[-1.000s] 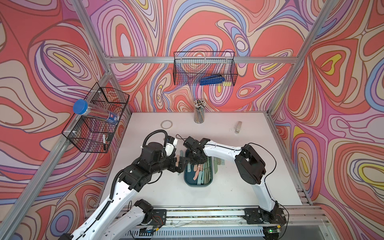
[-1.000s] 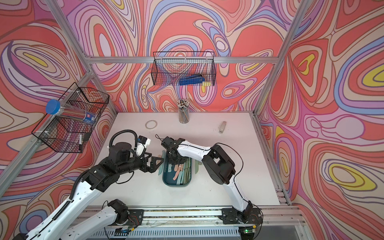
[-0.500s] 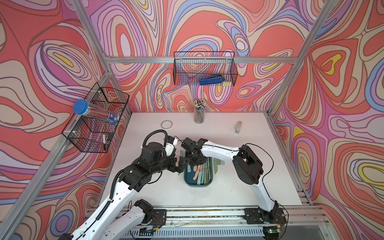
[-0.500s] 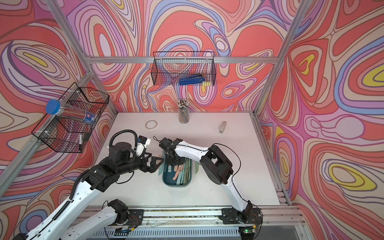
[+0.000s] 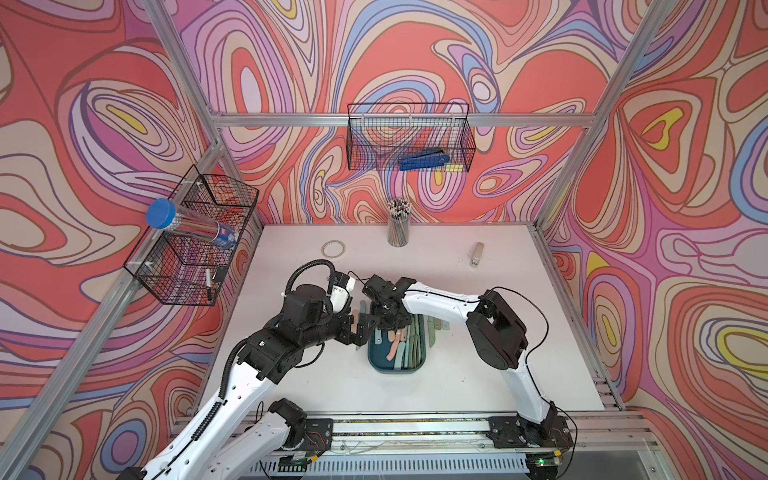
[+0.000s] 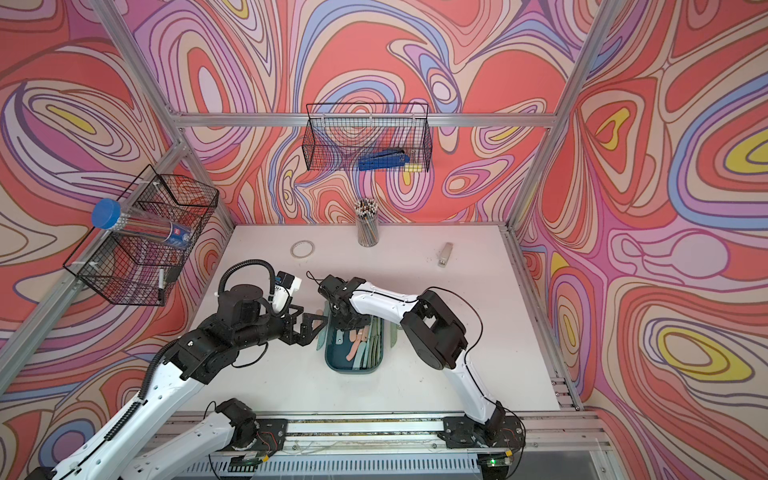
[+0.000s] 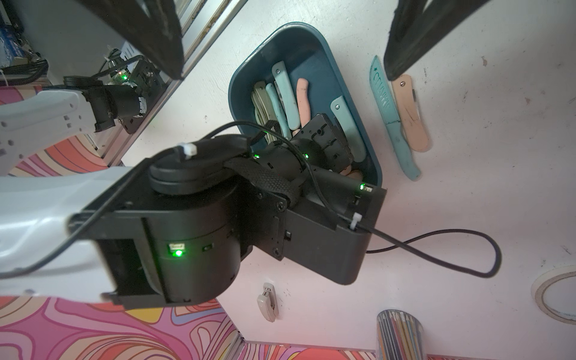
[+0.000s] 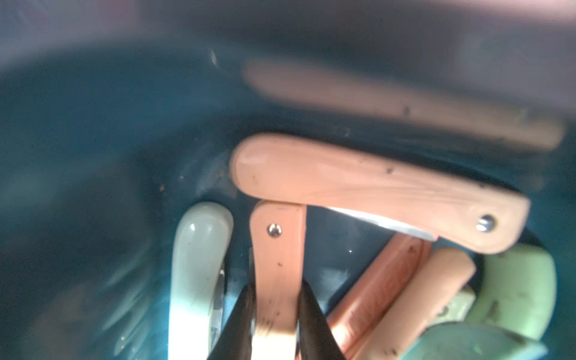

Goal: Take the fruit knife out of the storage box
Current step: Pick up the fruit knife from the storage box.

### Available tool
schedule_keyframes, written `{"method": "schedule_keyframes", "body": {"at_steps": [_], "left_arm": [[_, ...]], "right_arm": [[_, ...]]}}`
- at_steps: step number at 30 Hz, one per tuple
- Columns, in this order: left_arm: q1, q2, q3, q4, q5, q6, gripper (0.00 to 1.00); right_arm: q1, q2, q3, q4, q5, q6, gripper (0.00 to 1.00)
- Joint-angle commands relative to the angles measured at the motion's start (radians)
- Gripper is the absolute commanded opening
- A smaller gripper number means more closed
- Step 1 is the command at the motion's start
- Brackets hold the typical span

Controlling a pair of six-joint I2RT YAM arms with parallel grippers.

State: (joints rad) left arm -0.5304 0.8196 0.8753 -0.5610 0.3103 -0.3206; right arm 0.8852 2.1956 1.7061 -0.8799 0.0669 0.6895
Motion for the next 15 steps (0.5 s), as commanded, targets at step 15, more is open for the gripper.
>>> {"method": "schedule_keyframes", "body": {"at_steps": [15], "left_arm": [[-0.002,-0.022,-0.005,0.024,0.049,0.025,1.00]], "right_arm": [[-0.004,-0.197,-0.045,0.008,0.035,0.006,0.18]]}}
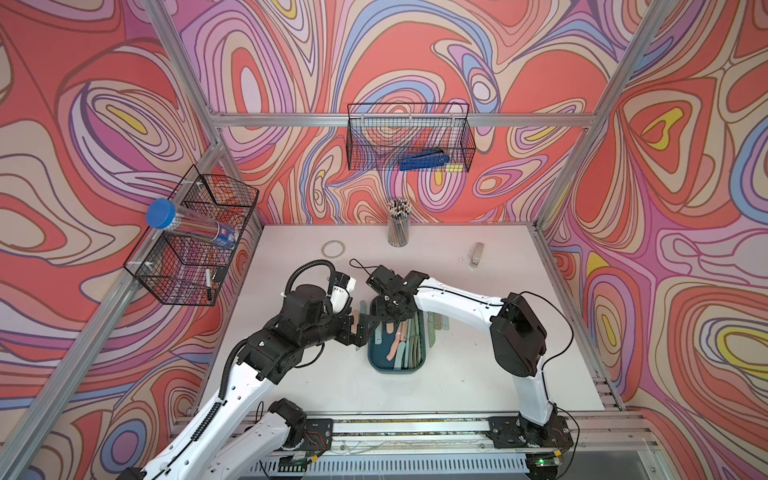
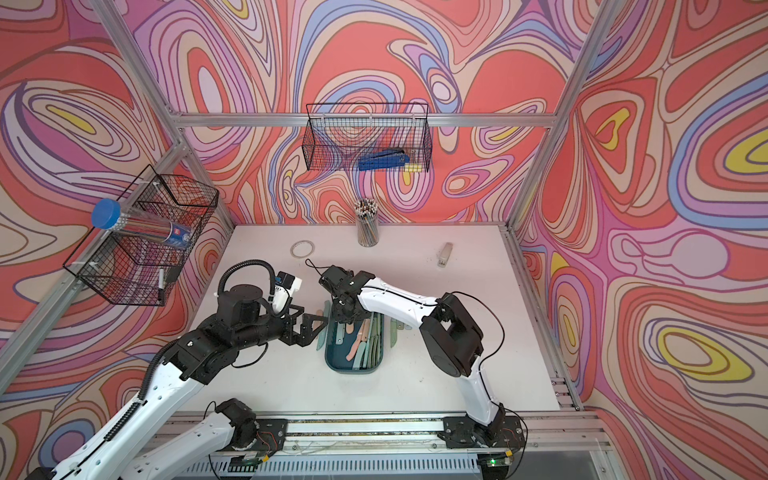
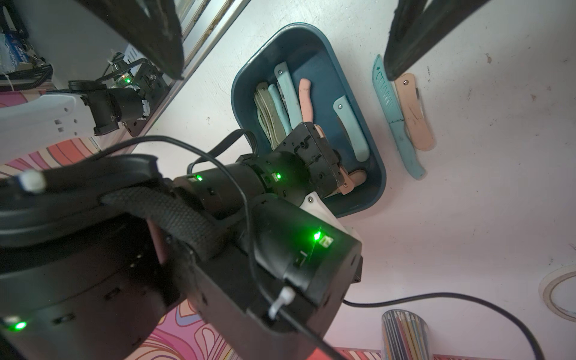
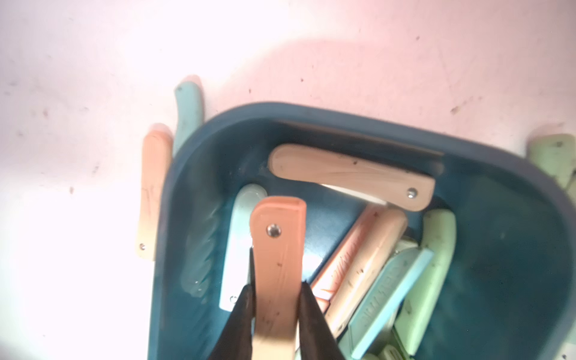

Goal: Take the fruit knife out of the storage box
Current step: Pick up the fruit knife from the storage box, then place the fruit knife at the center of the board.

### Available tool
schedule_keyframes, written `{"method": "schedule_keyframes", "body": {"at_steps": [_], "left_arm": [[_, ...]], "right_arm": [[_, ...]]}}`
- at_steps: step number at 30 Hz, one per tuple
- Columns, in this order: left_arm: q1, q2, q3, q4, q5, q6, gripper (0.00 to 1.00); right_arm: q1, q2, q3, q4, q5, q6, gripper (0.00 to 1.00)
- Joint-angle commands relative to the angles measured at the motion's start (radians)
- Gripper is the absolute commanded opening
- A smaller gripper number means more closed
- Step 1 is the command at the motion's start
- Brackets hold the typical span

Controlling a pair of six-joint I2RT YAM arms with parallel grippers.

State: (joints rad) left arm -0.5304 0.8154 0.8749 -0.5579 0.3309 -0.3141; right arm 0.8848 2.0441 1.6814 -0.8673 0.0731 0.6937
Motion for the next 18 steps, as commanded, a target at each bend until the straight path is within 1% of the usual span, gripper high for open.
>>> {"method": "schedule_keyframes", "body": {"at_steps": [1,4,9,13,18], "left_arm": [[-0.002,-0.018,-0.007,0.022,0.034,0.020,1.00],[-0.002,-0.017,-0.009,0.033,0.062,0.021,1.00],[-0.002,-0.015,-0.016,0.050,0.103,0.021,1.00],[-0.002,-0.018,-0.019,0.056,0.102,0.021,1.00],[-0.003,-0.013,-0.017,0.052,0.093,0.023,1.00]], "right_arm": [[-0.011,-0.056,-0.025,-0.007,0.027,-0.002,0.19],[-0.036,-0.092,-0.040,-0.026,0.007,-0.025,0.20],[-0.099,-0.191,-0.115,-0.039,0.020,-0.065,0.20],[-0.182,-0.266,-0.196,-0.060,0.019,-0.110,0.20],[-0.303,-0.366,-0.350,-0.020,-0.016,-0.198,0.21]]}}
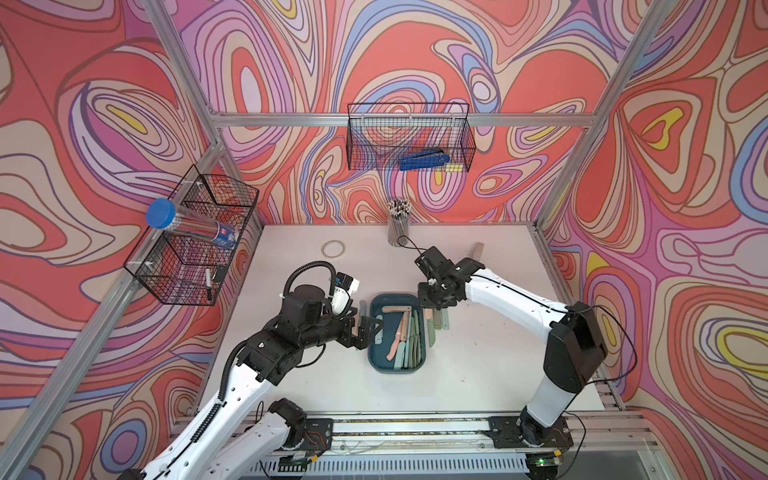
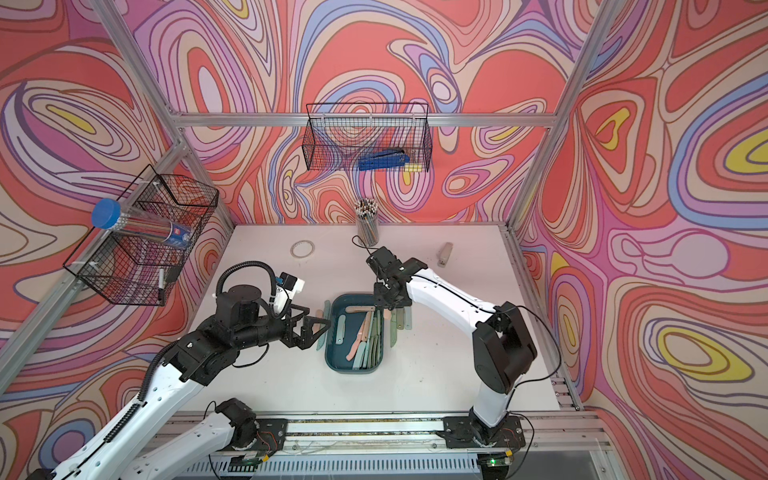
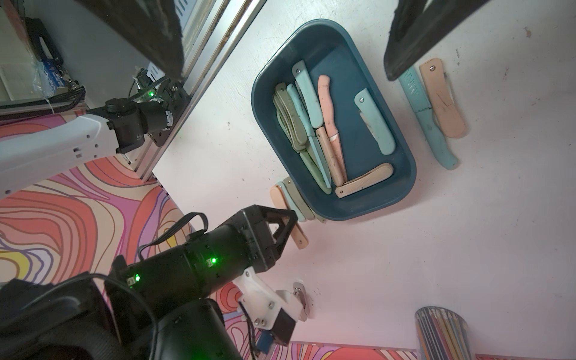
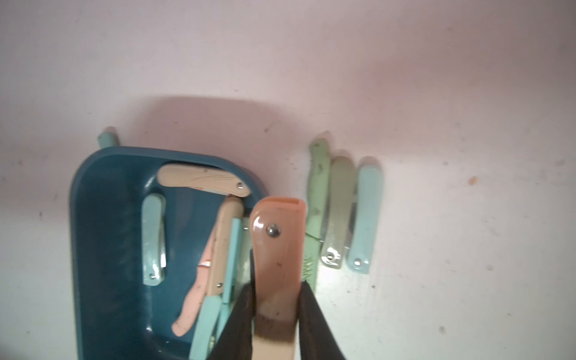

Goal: Take the fruit knife out of the storage box
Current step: Place the fruit knife at the center of the board.

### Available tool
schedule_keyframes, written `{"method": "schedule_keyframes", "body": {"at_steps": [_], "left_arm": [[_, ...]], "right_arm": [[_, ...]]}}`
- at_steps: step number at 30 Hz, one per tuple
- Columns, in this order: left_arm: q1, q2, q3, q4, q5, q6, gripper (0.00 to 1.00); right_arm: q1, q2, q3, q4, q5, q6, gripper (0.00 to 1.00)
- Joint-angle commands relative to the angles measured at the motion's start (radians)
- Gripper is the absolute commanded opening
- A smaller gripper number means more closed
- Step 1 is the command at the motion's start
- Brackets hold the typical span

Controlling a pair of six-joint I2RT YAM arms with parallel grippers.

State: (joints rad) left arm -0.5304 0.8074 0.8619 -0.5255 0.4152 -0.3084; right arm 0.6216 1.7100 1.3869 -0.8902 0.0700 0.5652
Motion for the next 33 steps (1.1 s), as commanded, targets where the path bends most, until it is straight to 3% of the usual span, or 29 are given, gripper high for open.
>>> {"method": "schedule_keyframes", "body": {"at_steps": [1,9,20,33], "left_arm": [[-0.002,-0.004,-0.004,0.019,0.010,0.017,1.00],[-0.003,0.001,-0.002,0.017,0.001,0.017,1.00],[-0.002,0.006,-0.004,0.015,-0.005,0.015,1.00],[-0.002,0.009,-0.003,0.015,-0.007,0.015,1.00]], "right_arm": [[-0.065,-0.042,-0.087,0.017,-0.019,-0.090,0.21],[-0.201,-0.012,-0.206,0.091,-0.060,-0.201,0.21],[-0.214,0.157,-0.190,0.142,-0.075,-0.256,0.22],[-0.226,0.201,-0.162,0.171,-0.082,-0.248,0.25]]}}
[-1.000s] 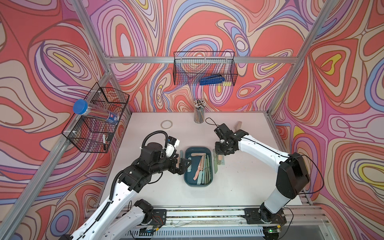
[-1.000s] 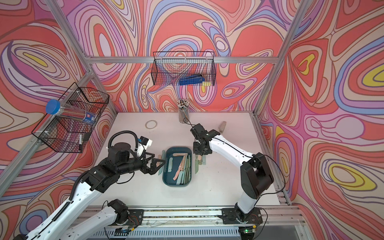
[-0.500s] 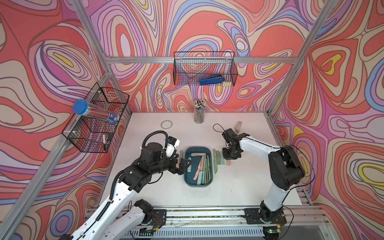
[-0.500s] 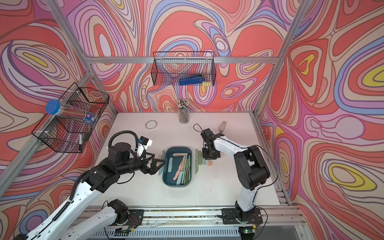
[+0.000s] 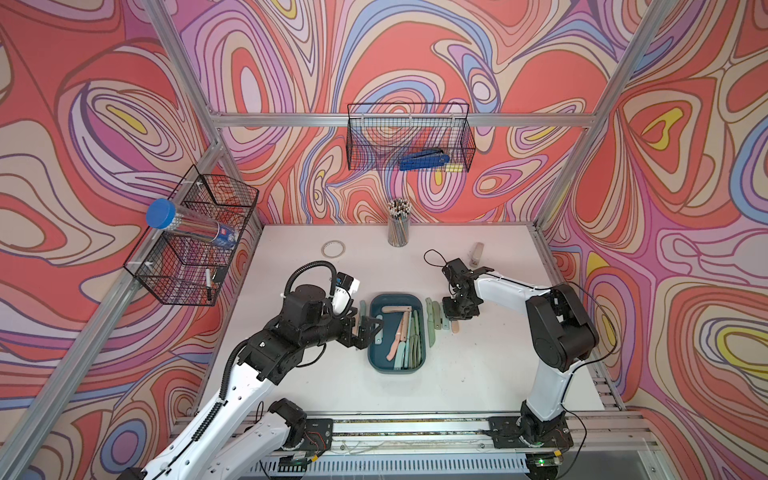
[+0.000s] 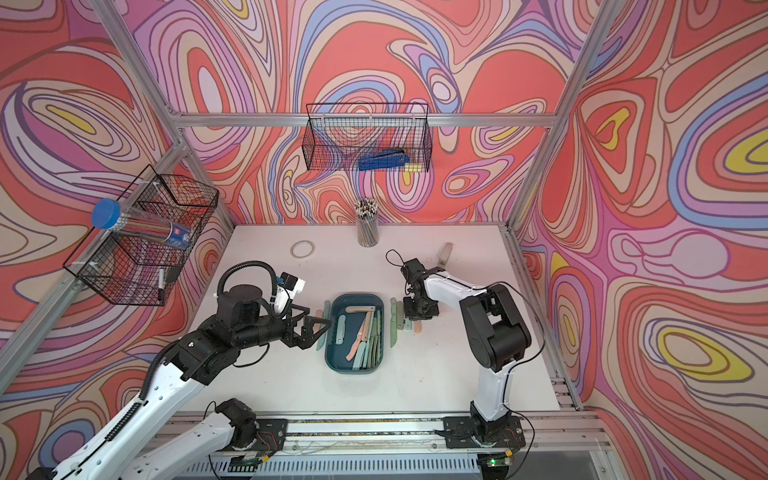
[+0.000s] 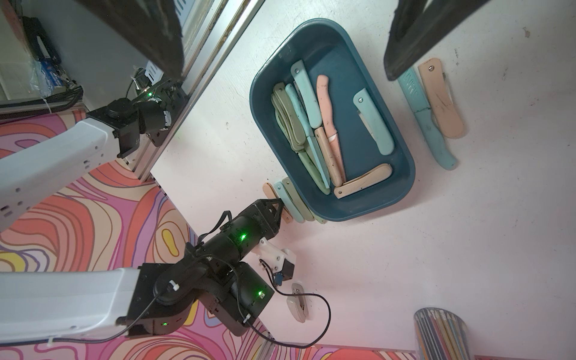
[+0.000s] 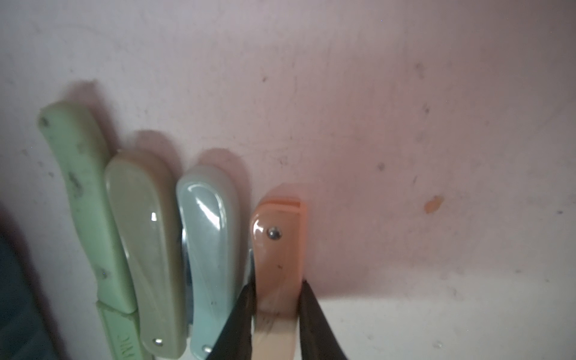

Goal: Take the fruit knife out of the storage box
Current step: Place the fruit knife at the center of the board.

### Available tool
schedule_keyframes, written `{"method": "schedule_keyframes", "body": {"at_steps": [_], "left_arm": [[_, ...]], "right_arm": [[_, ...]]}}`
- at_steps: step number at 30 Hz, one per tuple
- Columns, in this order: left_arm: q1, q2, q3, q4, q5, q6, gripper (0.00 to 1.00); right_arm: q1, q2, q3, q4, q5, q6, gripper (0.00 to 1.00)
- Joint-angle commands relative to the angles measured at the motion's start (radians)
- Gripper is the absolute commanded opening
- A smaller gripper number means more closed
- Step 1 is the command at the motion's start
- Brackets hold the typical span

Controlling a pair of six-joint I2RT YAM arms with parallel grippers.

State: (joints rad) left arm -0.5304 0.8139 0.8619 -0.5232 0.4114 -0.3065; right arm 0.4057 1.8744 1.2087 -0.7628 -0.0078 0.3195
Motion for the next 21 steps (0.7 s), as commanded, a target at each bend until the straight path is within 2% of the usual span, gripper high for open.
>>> {"method": "schedule_keyframes", "body": {"at_steps": [1,6,12,21], "left_arm": [[-0.002,0.002,-0.003,0.012,-0.004,0.015,1.00],[-0.003,0.002,-0.002,0.012,-0.004,0.014,1.00],[-0.002,0.001,-0.003,0.012,-0.005,0.014,1.00],[-0.002,-0.001,-0.003,0.013,-0.010,0.014,1.00]], "right_arm": [[-0.009,0.039,0.019,0.045,-0.006,0.000,0.25],[-0.012,0.049,0.038,0.045,-0.009,0.009,0.25],[-0.013,0.041,0.039,0.040,-0.003,0.015,0.32],[-0.013,-0.072,0.042,-0.017,0.039,0.028,0.41]]}}
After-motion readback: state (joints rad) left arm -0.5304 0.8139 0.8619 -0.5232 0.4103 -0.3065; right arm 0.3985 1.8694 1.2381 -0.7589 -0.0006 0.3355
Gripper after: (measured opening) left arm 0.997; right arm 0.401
